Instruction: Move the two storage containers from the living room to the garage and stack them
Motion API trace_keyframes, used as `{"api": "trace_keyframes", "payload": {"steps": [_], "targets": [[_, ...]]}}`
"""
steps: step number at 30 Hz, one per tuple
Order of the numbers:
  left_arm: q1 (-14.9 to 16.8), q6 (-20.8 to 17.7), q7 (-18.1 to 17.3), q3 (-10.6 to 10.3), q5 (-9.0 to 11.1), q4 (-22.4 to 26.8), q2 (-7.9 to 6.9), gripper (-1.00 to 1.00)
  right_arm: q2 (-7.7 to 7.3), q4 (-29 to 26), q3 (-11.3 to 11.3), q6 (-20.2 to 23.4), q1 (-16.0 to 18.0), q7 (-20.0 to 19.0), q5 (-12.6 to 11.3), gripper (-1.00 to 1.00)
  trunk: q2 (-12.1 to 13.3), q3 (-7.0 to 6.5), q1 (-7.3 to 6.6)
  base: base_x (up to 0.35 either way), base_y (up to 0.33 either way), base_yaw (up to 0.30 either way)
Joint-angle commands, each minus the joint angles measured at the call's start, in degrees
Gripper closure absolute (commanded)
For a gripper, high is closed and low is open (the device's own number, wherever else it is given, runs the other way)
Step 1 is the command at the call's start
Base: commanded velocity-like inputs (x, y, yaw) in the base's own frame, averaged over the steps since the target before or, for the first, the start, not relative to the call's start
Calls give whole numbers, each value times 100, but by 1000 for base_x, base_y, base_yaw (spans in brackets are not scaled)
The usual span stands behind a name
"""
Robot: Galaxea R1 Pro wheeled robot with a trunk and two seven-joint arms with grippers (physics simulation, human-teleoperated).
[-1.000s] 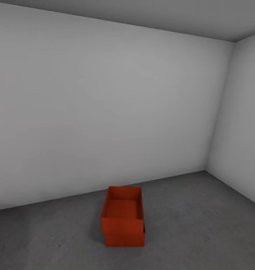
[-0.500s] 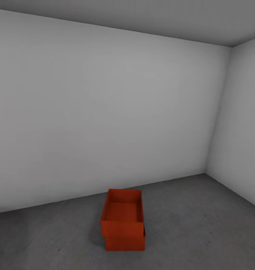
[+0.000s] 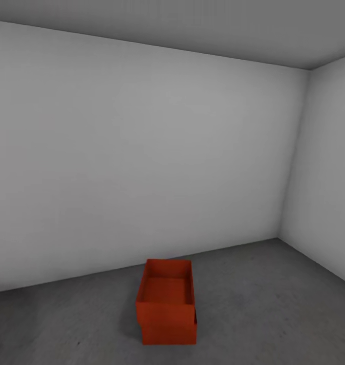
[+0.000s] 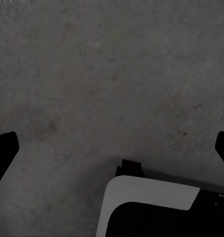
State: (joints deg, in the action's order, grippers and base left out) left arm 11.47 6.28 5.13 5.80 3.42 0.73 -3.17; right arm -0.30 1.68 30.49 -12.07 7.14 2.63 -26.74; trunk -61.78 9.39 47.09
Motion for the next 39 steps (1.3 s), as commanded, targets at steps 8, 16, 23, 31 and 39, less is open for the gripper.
{"api": "trace_keyframes", "payload": {"steps": [8, 16, 23, 31, 39], "targets": [[5, 22, -4, 27, 35, -9, 0, -100, -29, 9, 61, -22, 7, 8, -28, -100, -5, -5, 1, 0, 0, 0], [5, 22, -4, 27, 35, -8, 0, -100, -45, 8, 79, -23, 7, 1, 210, -100, -5, -6, 1, 0, 0, 0], [5, 22, -4, 27, 35, -11, 0, -100, -9, 7, 70, -15, 7, 4, 372, -100, -5, -6, 1, 0, 0, 0], [5, 22, -4, 27, 35, -10, 0, -100, -26, 7, 52, 42, 7, 22, 350, -100, -5, -6, 1, 0, 0, 0], [5, 22, -4, 27, 35, -9, 0, -100, -31, 7, 40, 55, 7, 43, 371, -100, -5, -6, 1, 0, 0, 0]]}}
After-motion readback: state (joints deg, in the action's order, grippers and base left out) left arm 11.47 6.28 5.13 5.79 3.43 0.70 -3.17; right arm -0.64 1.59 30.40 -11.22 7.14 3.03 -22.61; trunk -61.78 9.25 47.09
